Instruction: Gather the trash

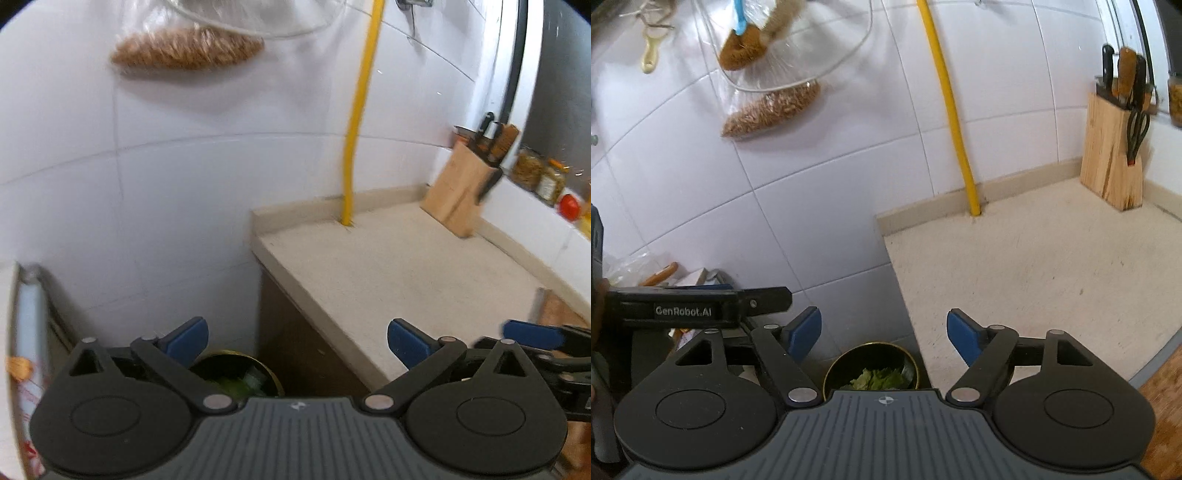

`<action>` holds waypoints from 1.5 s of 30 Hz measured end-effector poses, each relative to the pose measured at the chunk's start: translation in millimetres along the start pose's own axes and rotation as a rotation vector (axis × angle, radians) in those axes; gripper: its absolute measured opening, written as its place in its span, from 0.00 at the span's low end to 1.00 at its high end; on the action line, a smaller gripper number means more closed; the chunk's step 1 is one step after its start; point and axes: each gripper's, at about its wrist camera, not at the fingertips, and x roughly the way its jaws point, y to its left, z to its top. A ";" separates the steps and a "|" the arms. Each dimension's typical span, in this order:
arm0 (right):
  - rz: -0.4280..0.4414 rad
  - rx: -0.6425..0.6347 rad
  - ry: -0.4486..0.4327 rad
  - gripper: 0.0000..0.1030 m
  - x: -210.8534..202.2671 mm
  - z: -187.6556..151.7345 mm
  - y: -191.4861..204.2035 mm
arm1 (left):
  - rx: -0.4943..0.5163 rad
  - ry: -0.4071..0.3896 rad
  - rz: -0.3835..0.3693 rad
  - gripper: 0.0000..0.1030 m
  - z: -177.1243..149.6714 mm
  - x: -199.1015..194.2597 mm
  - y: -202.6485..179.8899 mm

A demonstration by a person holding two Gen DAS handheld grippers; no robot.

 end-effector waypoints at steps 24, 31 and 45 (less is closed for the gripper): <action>0.006 0.002 0.039 0.80 10.9 -4.7 -2.4 | 0.075 -0.091 0.061 0.98 -10.3 6.9 -20.0; -0.044 0.022 0.070 0.82 10.8 -12.6 -6.3 | 0.087 0.051 0.055 0.98 -24.4 16.6 -38.4; -0.065 0.019 0.102 0.83 7.1 -22.1 -7.0 | 0.083 0.099 0.088 0.98 -36.3 9.1 -49.4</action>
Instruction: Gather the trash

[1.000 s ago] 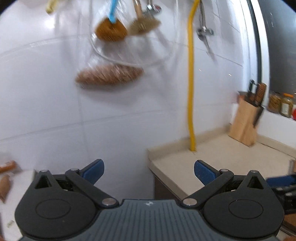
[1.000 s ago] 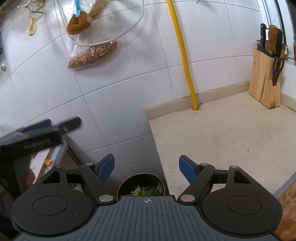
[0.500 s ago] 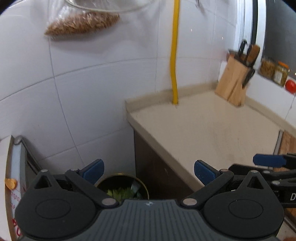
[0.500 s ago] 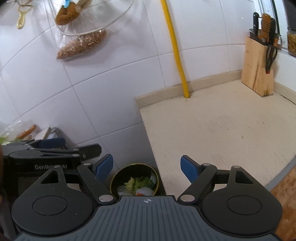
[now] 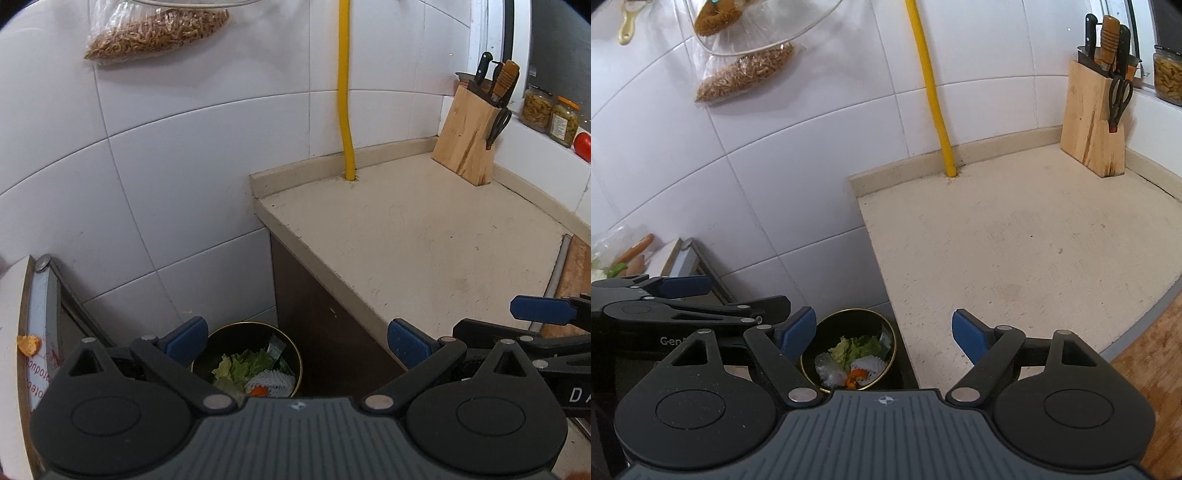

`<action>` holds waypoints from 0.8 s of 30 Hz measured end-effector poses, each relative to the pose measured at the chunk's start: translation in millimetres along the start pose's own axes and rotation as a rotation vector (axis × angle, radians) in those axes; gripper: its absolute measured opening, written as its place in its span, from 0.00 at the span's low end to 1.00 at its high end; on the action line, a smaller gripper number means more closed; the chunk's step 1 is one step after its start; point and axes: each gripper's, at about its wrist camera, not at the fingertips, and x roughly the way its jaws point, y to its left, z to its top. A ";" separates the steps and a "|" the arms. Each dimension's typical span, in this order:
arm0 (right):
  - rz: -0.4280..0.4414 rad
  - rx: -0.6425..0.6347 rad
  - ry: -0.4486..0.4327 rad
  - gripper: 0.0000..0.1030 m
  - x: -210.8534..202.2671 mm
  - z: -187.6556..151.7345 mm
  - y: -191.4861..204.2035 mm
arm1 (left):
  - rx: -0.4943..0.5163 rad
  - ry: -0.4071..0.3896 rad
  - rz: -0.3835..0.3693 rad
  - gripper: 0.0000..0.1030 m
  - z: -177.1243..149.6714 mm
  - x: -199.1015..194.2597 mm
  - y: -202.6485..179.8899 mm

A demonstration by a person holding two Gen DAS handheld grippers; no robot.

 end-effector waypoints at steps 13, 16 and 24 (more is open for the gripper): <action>-0.002 -0.018 0.019 0.83 5.9 -0.4 -2.9 | -0.054 0.020 0.031 0.98 -4.1 3.0 9.2; -0.006 -0.015 0.021 0.83 7.7 -0.2 -2.1 | -0.055 0.022 0.032 0.98 -4.0 3.9 9.3; -0.035 0.001 0.025 0.83 14.3 0.2 -4.4 | -0.043 0.034 0.027 0.98 -3.1 7.6 8.1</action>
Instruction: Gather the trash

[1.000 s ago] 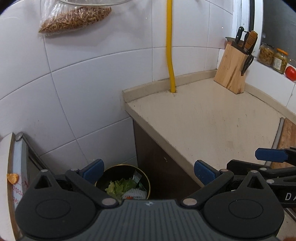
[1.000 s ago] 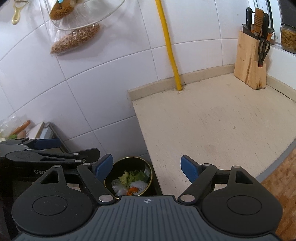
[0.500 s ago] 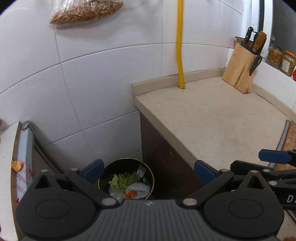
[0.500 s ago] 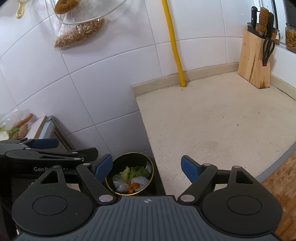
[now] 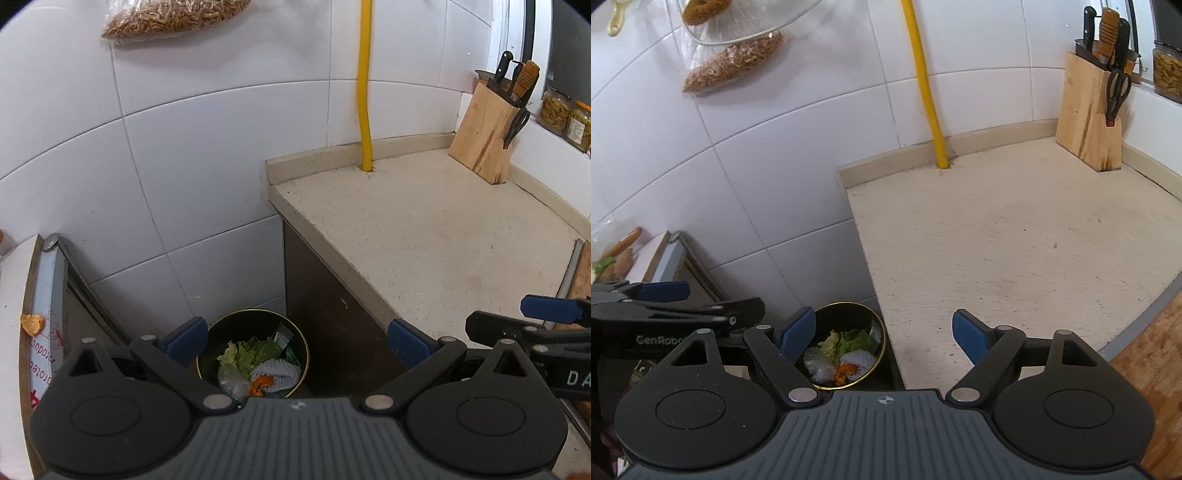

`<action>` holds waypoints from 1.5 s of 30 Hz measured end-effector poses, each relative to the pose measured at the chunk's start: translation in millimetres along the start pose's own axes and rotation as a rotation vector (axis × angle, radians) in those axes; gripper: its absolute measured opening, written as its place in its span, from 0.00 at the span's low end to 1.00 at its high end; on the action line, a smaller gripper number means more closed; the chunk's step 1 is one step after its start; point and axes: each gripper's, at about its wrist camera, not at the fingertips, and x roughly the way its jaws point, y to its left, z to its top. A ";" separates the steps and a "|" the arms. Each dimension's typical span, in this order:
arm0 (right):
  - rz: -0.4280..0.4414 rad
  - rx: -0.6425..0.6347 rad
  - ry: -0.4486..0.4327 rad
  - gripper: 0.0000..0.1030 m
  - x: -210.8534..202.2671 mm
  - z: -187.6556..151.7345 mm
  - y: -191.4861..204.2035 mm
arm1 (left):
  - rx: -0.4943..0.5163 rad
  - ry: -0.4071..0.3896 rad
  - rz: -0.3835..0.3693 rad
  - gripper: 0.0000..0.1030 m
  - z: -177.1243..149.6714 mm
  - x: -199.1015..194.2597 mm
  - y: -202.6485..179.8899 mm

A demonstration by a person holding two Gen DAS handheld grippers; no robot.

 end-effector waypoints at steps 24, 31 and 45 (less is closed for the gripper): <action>-0.003 -0.008 0.023 0.84 9.3 3.8 3.8 | -0.022 0.025 -0.004 0.98 2.8 10.7 15.8; -0.003 -0.011 0.020 0.84 10.4 4.6 6.4 | -0.006 0.016 -0.010 0.98 1.9 9.9 15.5; 0.029 -0.010 -0.010 0.84 8.7 13.0 14.3 | 0.029 -0.093 0.005 0.98 8.7 -4.6 17.8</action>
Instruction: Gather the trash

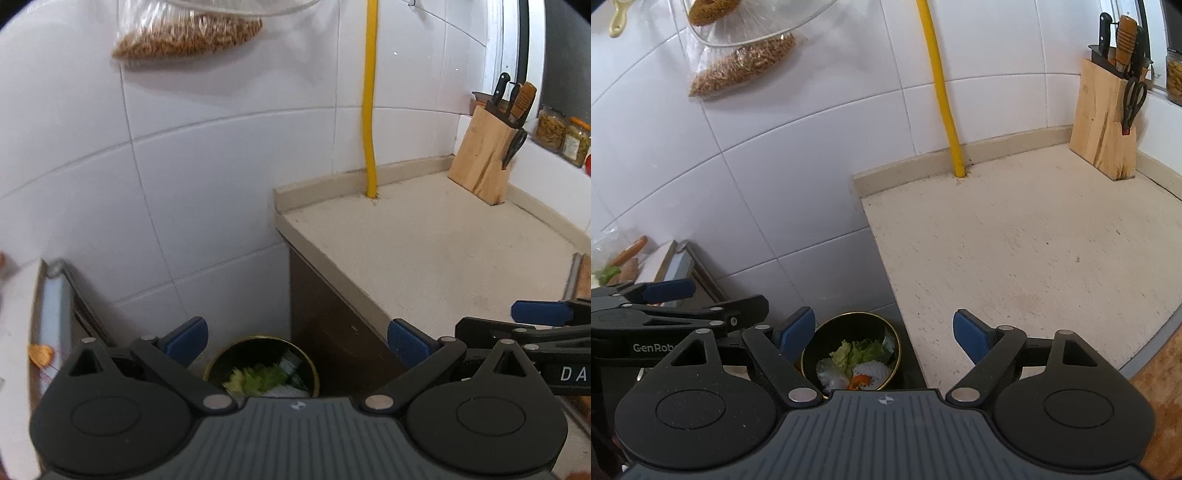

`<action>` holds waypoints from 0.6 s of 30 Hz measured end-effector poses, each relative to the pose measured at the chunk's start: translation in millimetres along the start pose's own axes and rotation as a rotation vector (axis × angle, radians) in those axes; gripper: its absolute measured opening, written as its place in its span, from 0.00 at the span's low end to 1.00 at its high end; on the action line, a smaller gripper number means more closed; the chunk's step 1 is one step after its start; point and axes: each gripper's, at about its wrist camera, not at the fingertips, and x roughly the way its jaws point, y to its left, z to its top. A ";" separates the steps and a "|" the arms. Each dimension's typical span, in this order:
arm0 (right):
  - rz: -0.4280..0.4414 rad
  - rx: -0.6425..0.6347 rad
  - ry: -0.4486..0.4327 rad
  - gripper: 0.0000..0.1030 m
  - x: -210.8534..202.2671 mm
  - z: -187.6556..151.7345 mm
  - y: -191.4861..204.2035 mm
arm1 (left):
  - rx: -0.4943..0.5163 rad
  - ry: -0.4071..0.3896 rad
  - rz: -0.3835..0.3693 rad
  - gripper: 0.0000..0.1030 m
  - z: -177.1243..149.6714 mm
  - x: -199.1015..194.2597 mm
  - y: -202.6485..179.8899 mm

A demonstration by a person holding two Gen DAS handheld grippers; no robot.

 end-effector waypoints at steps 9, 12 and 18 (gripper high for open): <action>0.000 0.001 -0.002 0.84 -0.8 -0.1 -1.1 | 0.107 0.013 0.089 0.98 -1.7 3.9 -17.7; 0.000 0.005 -0.005 0.85 -2.5 -0.3 -3.1 | 0.079 0.023 0.060 0.98 -0.8 3.3 -14.6; -0.004 0.009 -0.010 0.85 -4.1 -0.4 -3.2 | 0.086 0.017 0.071 0.98 -2.2 0.4 -21.5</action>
